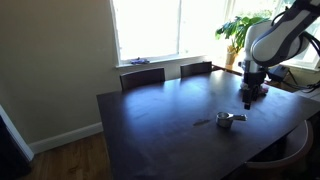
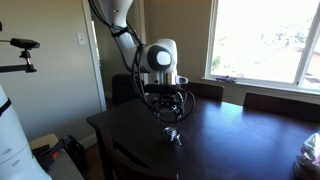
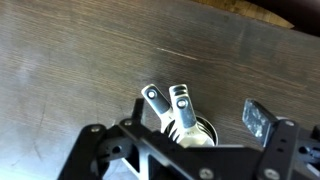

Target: Separate the pots

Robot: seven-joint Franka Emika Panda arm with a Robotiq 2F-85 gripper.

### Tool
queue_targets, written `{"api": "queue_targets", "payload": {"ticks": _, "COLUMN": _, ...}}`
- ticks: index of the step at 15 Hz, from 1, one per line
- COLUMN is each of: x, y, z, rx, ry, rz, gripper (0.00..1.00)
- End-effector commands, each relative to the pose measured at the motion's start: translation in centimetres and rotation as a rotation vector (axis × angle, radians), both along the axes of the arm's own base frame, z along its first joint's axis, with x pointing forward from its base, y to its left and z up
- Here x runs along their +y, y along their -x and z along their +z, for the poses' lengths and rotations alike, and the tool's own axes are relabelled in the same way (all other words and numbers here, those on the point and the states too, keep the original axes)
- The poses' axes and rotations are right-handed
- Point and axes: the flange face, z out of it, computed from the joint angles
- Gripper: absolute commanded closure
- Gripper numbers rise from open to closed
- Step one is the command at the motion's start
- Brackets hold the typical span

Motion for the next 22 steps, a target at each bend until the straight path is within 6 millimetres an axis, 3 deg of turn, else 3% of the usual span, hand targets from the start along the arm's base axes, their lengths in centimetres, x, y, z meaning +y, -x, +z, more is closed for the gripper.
{"api": "queue_targets", "payload": {"ticks": 1, "x": -0.4, "y": -1.8, "z": -2.8, "rx": -0.002, "ry": 0.025, "rz": 0.073, "gripper": 0.0}}
{"api": "queue_targets", "payload": {"ticks": 14, "x": 0.3, "y": -4.2, "z": -8.3, "rx": 0.076, "ry": 0.063, "rz": 0.15, "gripper": 0.0}}
{"api": "queue_targets", "payload": {"ticks": 15, "x": 0.5, "y": -4.3, "z": -8.6, "rx": 0.081, "ry": 0.063, "rz": 0.158, "gripper": 0.04}}
{"api": "queue_targets", "payload": {"ticks": 16, "x": 0.7, "y": -4.4, "z": -8.8, "rx": 0.082, "ry": 0.068, "rz": 0.165, "gripper": 0.22}}
{"api": "queue_targets", "payload": {"ticks": 22, "x": 1.6, "y": -4.2, "z": -8.7, "rx": 0.07, "ry": 0.085, "rz": 0.222, "gripper": 0.6}}
